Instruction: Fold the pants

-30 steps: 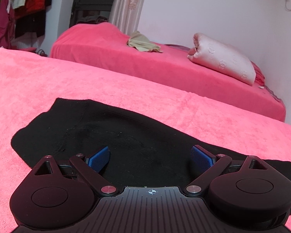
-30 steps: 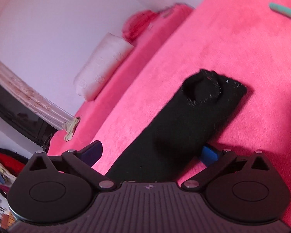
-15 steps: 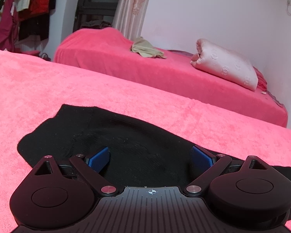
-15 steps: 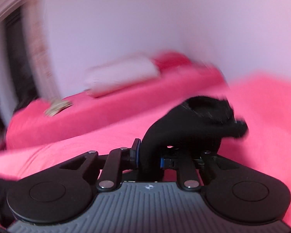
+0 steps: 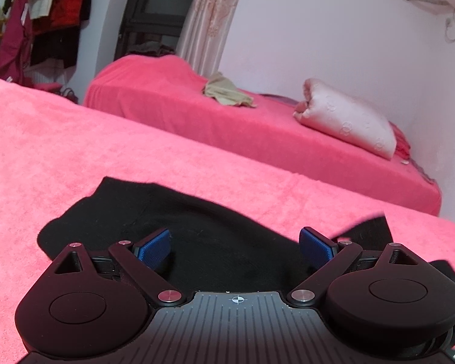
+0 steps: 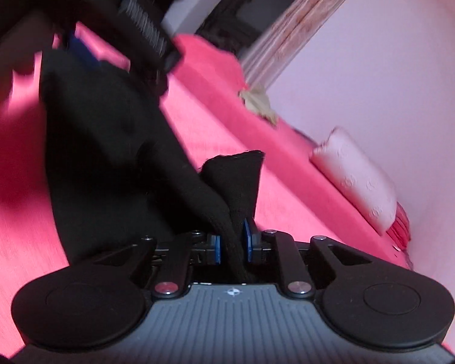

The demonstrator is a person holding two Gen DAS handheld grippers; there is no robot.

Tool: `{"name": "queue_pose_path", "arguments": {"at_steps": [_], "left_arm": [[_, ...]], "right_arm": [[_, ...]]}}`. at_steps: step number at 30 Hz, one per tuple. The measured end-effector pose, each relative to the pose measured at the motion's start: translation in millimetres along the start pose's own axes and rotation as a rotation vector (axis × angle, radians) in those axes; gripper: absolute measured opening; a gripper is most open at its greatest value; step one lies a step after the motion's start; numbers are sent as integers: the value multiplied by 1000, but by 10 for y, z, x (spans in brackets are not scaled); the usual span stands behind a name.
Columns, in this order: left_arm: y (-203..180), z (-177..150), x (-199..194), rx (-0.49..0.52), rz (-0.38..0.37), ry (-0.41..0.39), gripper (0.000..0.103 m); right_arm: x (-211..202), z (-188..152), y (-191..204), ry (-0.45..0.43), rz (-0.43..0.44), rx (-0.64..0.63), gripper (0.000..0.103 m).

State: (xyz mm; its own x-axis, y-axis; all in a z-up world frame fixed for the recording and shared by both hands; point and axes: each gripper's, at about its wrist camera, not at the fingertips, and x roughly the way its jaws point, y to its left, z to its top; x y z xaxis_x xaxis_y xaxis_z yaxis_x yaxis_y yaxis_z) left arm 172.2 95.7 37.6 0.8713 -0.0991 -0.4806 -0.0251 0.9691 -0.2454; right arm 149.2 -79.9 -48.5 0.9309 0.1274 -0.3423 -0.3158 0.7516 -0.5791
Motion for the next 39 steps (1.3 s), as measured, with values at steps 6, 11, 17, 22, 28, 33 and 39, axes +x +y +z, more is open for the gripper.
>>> {"name": "queue_pose_path", "arguments": {"at_steps": [6,11,17,22,28,33,39], "left_arm": [[-143,13,-64,22,-12,-26,103],[-391,42,-27,32,-35,-26,103],[-827,-287,264,253,-28,108,103],[-786,-395,345,271,-10,156,103],[-729,-403,441,266,20,204,103],[-679,-372,327,253,12,202,103],[-571,-340,251,219,13,215,103]], "right_arm": [[92,-220,412,72,43,-249,26],[-87,-233,367,10,-77,-285,84],[-256,-416,-60,72,-76,-194,90],[-336,-917,-760,201,-225,-60,94],[-444,-1356,-1801,361,-35,485,97],[-841,-951,-1912,221,146,549,97],[-529,-531,-1820,90,229,579,98]]}}
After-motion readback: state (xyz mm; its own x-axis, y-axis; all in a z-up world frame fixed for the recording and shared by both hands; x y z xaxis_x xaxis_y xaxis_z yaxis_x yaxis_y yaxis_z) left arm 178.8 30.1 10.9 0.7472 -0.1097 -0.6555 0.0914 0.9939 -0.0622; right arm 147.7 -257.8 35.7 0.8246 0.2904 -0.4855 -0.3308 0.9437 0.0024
